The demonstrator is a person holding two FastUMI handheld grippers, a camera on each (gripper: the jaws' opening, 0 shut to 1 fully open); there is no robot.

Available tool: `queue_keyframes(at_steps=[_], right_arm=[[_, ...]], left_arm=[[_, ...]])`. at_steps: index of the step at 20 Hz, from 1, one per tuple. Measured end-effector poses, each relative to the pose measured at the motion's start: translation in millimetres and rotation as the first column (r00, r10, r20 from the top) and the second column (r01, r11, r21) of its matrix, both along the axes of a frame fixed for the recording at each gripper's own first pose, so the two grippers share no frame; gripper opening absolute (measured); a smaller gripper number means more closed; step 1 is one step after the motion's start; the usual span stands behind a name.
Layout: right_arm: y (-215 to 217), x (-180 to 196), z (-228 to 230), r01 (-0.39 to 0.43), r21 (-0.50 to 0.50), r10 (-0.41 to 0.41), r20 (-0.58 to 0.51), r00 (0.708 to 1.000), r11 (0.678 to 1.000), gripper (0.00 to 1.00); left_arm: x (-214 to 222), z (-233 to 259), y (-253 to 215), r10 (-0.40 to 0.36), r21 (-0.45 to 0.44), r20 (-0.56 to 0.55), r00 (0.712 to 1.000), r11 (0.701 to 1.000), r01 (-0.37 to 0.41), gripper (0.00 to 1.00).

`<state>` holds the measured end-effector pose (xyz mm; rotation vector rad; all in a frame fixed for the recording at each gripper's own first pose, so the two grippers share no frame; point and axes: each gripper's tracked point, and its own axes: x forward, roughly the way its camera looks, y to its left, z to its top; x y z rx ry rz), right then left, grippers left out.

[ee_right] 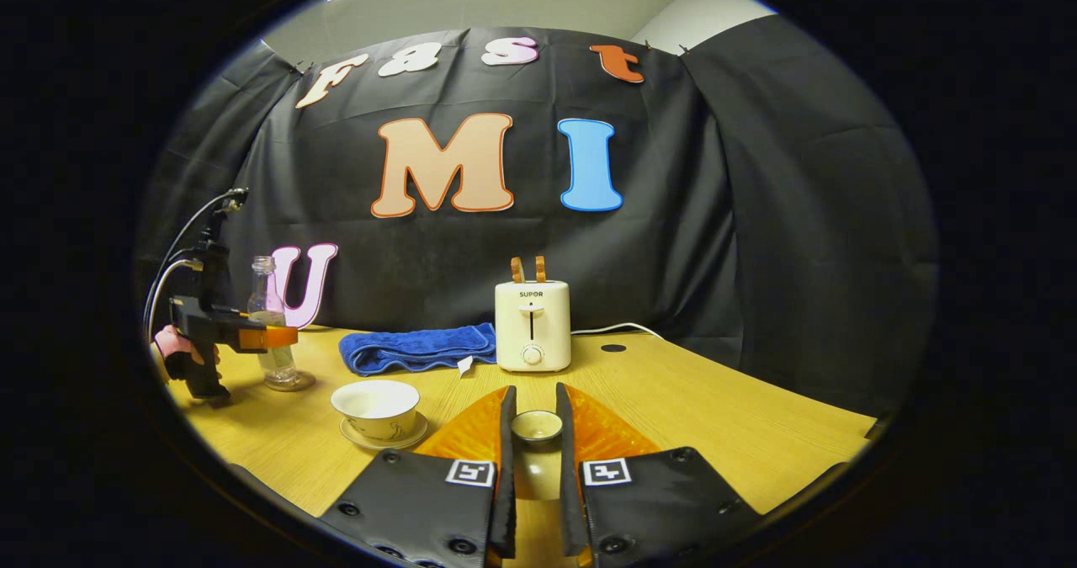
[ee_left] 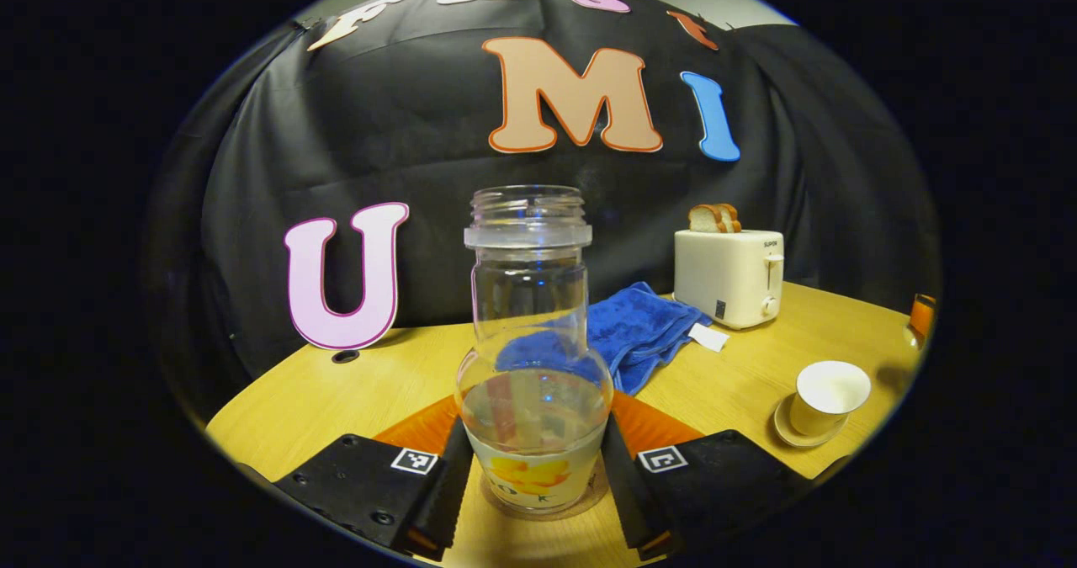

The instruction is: Open the teacup lid with one hand, grasp the water bottle and pour water into the teacup with the other hand; after pouring, place the water bottle on the coaster and then close the teacup lid.

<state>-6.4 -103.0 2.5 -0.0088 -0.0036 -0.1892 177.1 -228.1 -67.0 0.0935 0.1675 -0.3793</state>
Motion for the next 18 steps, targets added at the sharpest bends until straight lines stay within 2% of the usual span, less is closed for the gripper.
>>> queue_keyframes(at_steps=[9,11,15,18], right_arm=[[0,0,0,0.000,0.000,0.000,0.001,1.000,1.000,0.24],[0,-1,0,0.000,0.000,0.000,0.001,1.000,1.000,0.24],[0,0,0,0.000,0.000,0.000,0.001,1.000,1.000,0.24],[0,0,0,-0.001,-0.001,0.001,0.001,1.000,1.000,0.24]], left_arm=[[2,-9,4,0.007,-0.024,-0.010,1.000,1.000,-0.007,0.76],[2,-6,4,0.004,-0.038,-0.008,1.000,0.999,-0.004,0.83],[-2,-7,7,0.008,-0.042,-0.013,1.000,0.999,-0.008,0.85],[-6,-4,11,0.014,-0.080,0.000,1.000,0.997,-0.014,0.92]])
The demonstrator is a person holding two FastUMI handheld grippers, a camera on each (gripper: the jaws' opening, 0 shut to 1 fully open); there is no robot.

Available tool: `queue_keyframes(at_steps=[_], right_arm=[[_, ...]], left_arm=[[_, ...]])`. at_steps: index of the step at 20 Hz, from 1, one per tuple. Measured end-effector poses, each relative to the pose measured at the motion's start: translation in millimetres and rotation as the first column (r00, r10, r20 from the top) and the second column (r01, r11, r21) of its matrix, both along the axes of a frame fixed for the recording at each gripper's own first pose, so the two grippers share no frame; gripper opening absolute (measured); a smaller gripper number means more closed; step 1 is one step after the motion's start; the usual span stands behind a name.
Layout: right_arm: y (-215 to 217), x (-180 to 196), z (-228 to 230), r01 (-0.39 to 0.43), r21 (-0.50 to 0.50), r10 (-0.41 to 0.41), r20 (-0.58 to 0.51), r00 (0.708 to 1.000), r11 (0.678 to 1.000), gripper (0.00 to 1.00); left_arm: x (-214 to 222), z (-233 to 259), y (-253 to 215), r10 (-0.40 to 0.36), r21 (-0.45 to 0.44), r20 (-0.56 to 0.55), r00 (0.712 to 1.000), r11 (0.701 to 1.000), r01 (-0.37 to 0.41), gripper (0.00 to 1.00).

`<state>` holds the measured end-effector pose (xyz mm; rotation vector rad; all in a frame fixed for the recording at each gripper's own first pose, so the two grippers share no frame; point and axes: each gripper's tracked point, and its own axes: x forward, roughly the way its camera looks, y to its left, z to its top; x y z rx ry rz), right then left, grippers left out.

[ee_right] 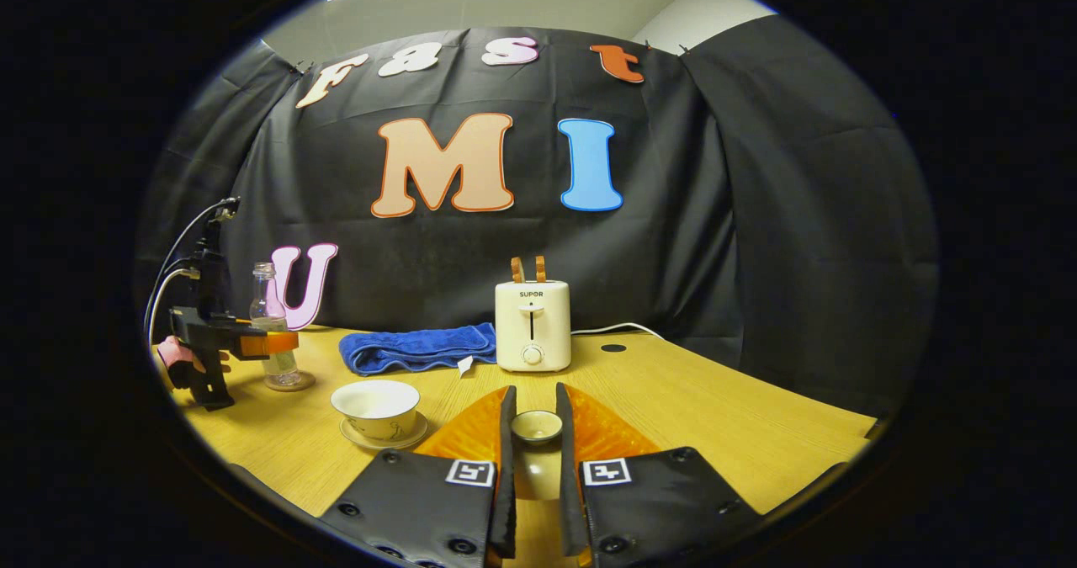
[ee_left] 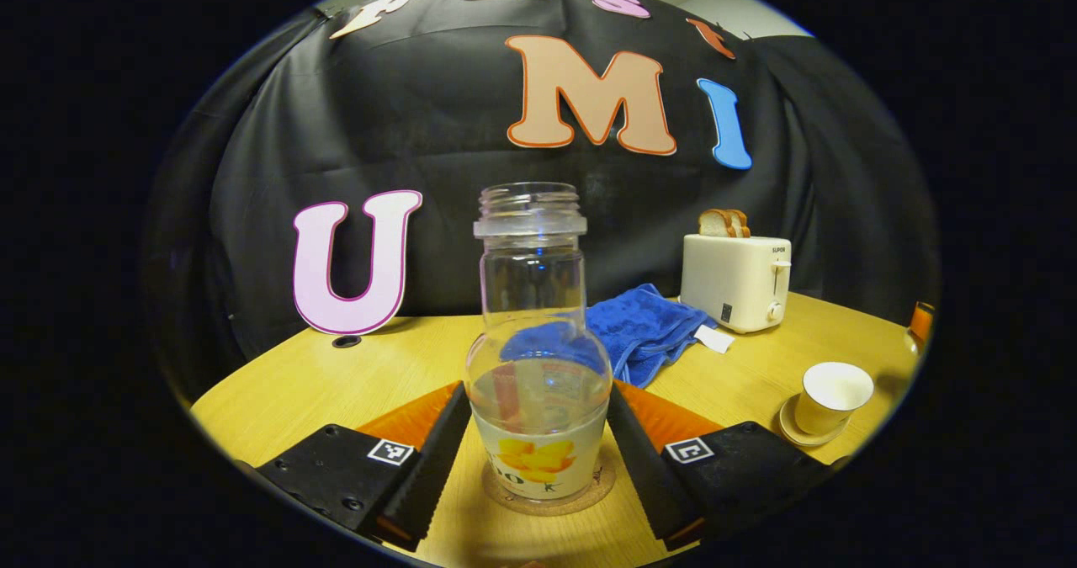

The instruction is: Open the teacup lid with one hand, grasp the water bottle and pour water into the teacup with the other hand; after pouring, place the water bottle on the coaster and then close the teacup lid.

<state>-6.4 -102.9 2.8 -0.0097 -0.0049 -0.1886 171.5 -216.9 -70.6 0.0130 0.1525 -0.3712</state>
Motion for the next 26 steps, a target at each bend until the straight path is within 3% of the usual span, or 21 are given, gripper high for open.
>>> queue_keyframes(at_steps=[6,16,26], right_arm=[[1,0,0,-0.006,0.000,0.006,0.001,1.000,1.000,0.24],[1,0,0,-0.007,0.000,0.007,0.000,1.000,1.000,0.24],[17,5,0,-0.048,0.001,0.048,-0.002,0.999,0.999,0.24]], left_arm=[[-12,2,-1,-0.019,0.016,0.016,1.000,1.000,0.019,0.94],[-52,19,23,-0.004,-0.043,0.107,0.994,0.999,0.009,0.94],[-89,25,78,0.137,-0.048,0.137,0.981,0.990,-0.131,0.94]])
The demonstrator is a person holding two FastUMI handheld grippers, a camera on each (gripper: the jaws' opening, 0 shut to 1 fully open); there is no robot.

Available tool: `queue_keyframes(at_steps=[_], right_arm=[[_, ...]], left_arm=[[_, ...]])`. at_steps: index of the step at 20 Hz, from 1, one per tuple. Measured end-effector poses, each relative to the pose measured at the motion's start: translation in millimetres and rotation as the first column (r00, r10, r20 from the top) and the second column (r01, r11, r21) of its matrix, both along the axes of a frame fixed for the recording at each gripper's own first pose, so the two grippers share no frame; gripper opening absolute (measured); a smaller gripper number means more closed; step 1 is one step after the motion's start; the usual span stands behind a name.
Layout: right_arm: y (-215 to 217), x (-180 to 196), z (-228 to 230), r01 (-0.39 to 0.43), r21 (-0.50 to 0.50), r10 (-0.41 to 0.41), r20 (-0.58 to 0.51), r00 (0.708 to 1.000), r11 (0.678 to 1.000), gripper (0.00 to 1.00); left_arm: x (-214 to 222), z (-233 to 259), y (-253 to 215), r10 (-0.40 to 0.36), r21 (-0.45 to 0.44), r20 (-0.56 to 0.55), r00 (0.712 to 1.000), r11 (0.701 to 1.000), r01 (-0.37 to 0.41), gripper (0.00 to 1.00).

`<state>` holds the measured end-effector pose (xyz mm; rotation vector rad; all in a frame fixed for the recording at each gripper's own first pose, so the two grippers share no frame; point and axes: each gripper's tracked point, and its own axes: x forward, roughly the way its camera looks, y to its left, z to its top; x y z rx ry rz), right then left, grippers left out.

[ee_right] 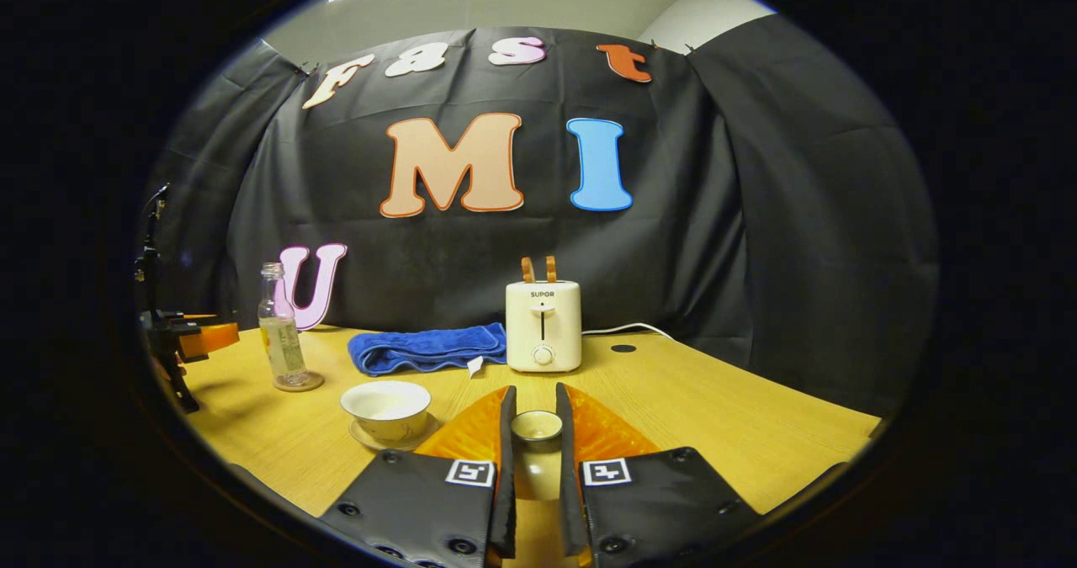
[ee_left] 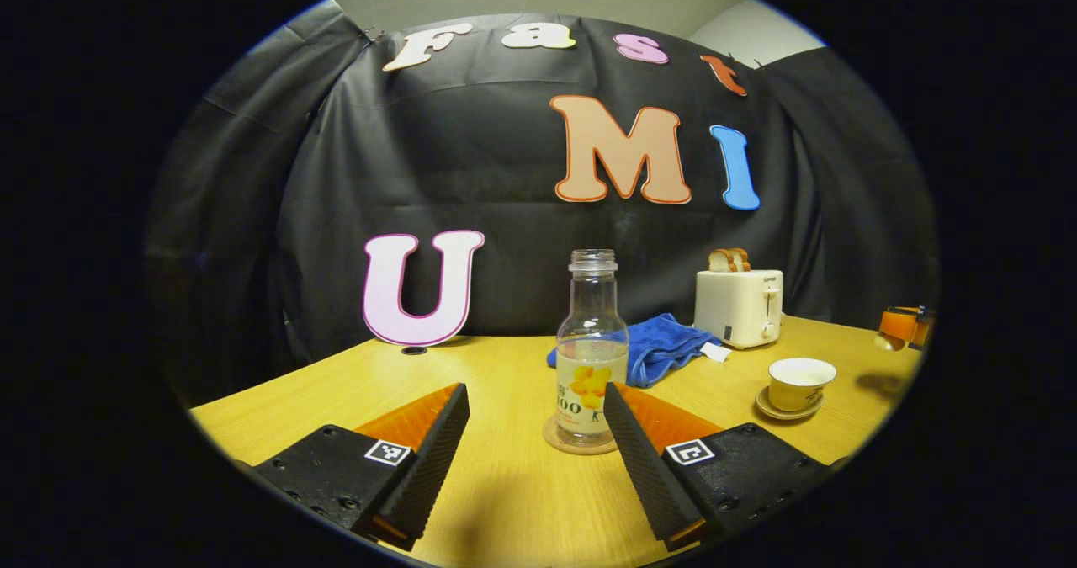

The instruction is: Open the teacup lid with one hand, grasp the water bottle and pour water into the teacup with the other hand; after pouring, place the water bottle on the coaster and then close the teacup lid.

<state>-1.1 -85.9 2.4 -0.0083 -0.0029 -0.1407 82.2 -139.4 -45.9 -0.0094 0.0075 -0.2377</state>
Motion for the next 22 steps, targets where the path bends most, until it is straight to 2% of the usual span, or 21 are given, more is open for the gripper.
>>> queue_keyframes(at_steps=[5,15,19,22], right_arm=[[25,13,-2,-0.059,0.002,0.059,-0.005,0.998,0.998,0.24],[91,53,-6,-0.226,0.011,0.226,-0.013,0.974,0.974,0.24],[114,67,-8,-0.295,0.016,0.295,-0.020,0.955,0.955,0.24],[122,81,-10,-0.314,0.019,0.314,-0.028,0.949,0.949,0.24]], left_arm=[[-11,0,19,0.060,0.003,0.002,0.998,0.998,-0.060,0.93],[-12,0,19,0.066,0.003,0.000,0.998,0.998,-0.066,0.94],[-11,-1,19,0.066,0.003,-0.001,0.998,0.998,-0.066,0.94],[-15,-1,17,0.050,0.003,0.001,0.999,0.999,-0.050,0.94]])
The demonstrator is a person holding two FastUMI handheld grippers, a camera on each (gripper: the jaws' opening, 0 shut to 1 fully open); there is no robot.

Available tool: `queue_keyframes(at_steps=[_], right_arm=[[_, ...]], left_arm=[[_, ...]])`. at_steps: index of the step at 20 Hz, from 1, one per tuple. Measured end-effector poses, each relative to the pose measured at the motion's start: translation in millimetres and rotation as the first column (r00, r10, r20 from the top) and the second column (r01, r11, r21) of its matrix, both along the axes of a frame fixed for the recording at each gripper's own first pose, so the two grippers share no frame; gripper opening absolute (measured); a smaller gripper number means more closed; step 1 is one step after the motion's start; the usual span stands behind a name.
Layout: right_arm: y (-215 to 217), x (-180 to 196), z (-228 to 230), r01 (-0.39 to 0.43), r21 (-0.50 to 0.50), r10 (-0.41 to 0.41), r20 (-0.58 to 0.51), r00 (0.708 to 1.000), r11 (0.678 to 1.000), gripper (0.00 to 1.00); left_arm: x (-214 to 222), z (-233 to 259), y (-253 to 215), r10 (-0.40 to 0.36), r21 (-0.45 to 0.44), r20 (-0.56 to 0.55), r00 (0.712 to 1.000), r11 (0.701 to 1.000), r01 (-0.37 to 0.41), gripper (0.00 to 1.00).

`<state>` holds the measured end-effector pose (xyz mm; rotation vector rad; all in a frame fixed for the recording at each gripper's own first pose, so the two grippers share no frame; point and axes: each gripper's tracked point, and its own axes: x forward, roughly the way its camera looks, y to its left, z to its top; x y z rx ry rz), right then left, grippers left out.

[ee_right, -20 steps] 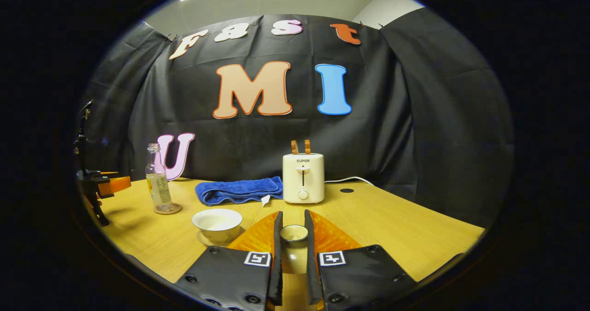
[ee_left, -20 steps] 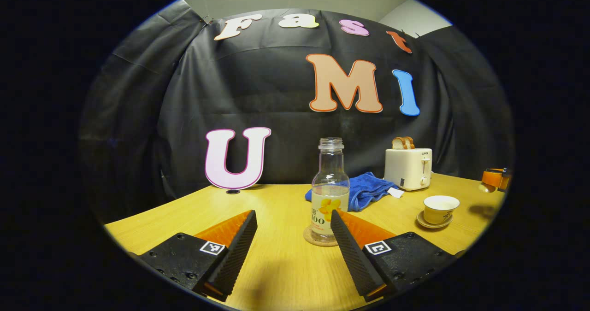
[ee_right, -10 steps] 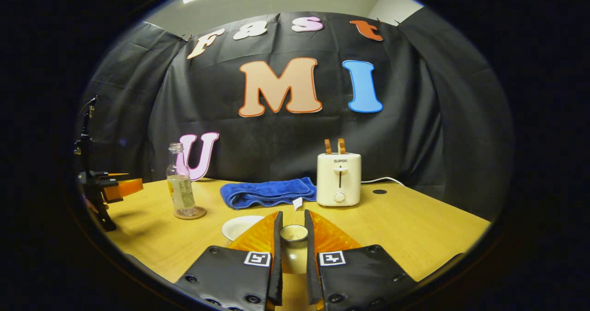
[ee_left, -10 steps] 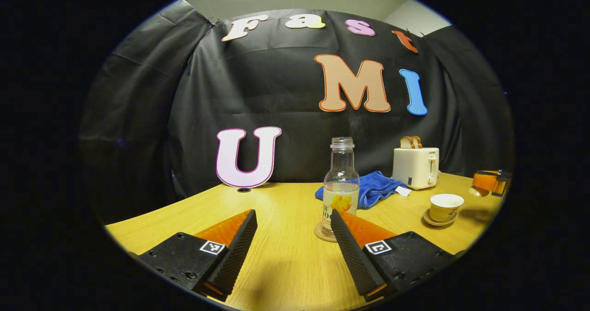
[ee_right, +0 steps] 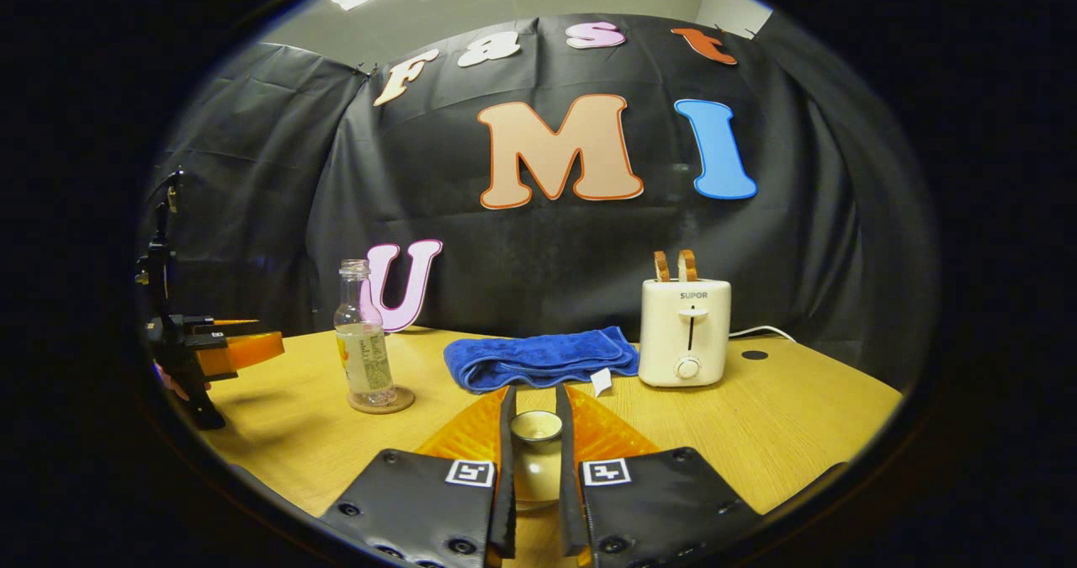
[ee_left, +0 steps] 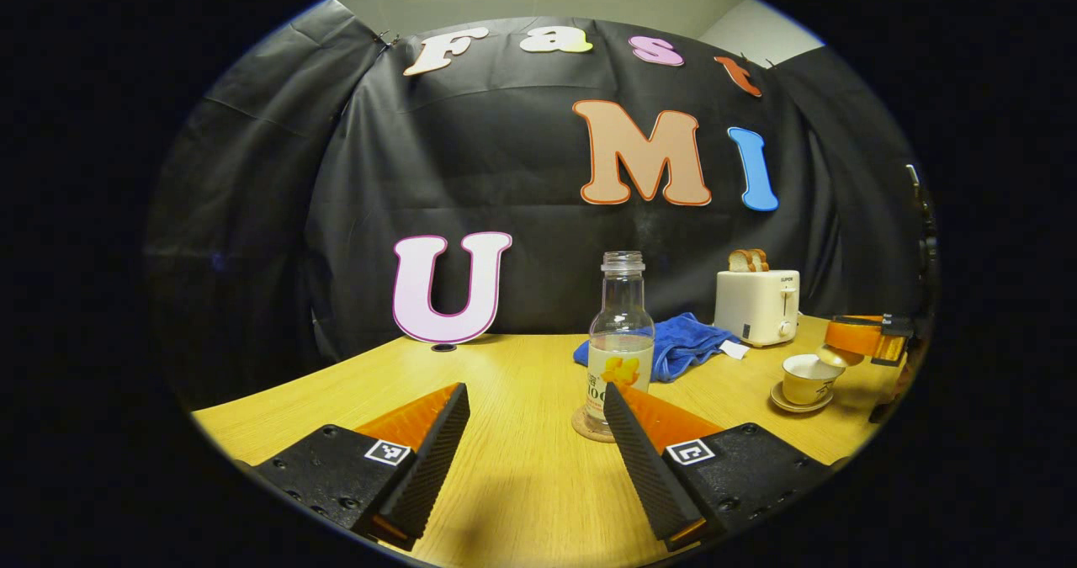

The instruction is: Open the teacup lid with one hand, grasp the water bottle and pour water into the teacup with the other hand; after pouring, place the water bottle on the coaster and then close the teacup lid.

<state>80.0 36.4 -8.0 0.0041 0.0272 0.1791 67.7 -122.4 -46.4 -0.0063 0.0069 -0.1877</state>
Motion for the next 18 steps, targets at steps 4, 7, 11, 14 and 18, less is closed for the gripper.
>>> queue_keyframes(at_steps=[4,7,11,14,18], right_arm=[[12,12,-7,-0.033,-0.010,0.033,-0.039,0.999,0.999,0.24],[15,17,-15,-0.042,-0.015,0.041,-0.094,0.995,0.999,0.24],[20,22,-26,-0.061,-0.036,0.055,-0.163,0.985,0.997,0.24],[20,20,-25,-0.073,-0.027,0.067,-0.163,0.984,0.997,0.24],[21,21,-24,-0.076,-0.027,0.071,-0.161,0.984,0.997,0.26]], left_arm=[[-3,0,5,-0.002,0.001,0.002,1.000,1.000,0.002,0.93],[-5,1,10,0.005,0.000,0.002,1.000,1.000,-0.005,0.93],[-4,1,11,0.004,0.002,0.000,1.000,1.000,-0.004,0.93],[-5,0,9,0.004,0.002,0.000,1.000,1.000,-0.004,0.93],[-5,0,10,0.004,0.002,0.000,1.000,1.000,-0.004,0.93]])
